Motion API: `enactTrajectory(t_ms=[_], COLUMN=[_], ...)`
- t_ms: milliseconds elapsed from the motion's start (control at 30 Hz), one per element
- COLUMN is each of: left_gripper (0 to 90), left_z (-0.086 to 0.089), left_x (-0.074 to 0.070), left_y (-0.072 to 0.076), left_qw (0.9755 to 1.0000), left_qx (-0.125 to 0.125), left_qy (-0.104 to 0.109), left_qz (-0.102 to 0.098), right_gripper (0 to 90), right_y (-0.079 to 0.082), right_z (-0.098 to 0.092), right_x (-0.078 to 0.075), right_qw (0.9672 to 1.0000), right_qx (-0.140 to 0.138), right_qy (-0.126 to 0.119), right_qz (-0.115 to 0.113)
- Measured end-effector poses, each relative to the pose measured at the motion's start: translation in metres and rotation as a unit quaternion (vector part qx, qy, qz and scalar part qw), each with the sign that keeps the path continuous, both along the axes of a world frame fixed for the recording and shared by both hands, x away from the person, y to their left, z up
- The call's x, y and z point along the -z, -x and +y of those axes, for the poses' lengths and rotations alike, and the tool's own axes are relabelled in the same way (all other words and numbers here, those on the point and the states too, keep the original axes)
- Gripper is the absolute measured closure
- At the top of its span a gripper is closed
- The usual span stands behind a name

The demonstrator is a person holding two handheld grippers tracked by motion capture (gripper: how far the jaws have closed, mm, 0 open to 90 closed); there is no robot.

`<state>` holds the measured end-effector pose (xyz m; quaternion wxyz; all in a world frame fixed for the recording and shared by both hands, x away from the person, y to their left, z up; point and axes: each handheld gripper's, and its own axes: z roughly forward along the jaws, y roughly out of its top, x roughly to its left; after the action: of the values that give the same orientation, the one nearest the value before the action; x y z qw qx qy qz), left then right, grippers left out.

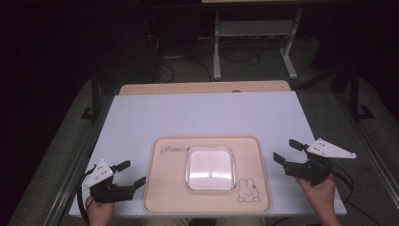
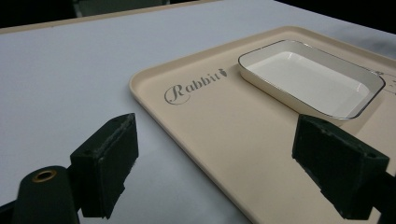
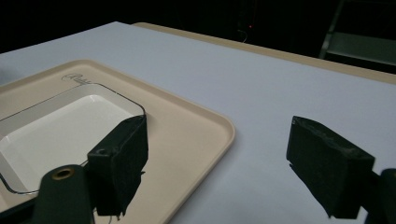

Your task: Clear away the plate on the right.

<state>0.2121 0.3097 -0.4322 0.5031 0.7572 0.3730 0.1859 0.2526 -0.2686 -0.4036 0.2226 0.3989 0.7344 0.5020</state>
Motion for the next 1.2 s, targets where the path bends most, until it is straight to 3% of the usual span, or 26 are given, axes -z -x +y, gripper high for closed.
enactTrajectory(t_ms=[467, 1200], left_gripper=[14.0, 14.0], left_z=[0.001, 0.002], left_x=[0.000, 0.001], left_y=[0.000, 0.000], left_qw=[1.0000, 1.0000], left_qx=[-0.003, -0.005], left_qy=[-0.001, -0.007], left_qz=[0.002, 0.006], right_gripper=[16.3, 15.9], right_y=[0.014, 0.033], right_z=[-0.006, -0.006], right_x=[0.007, 0.011], right_qw=[0.9999, 0.9993], right_qx=[0.002, -0.019], right_qy=[0.015, 0.031], right_qz=[-0.003, -0.006])
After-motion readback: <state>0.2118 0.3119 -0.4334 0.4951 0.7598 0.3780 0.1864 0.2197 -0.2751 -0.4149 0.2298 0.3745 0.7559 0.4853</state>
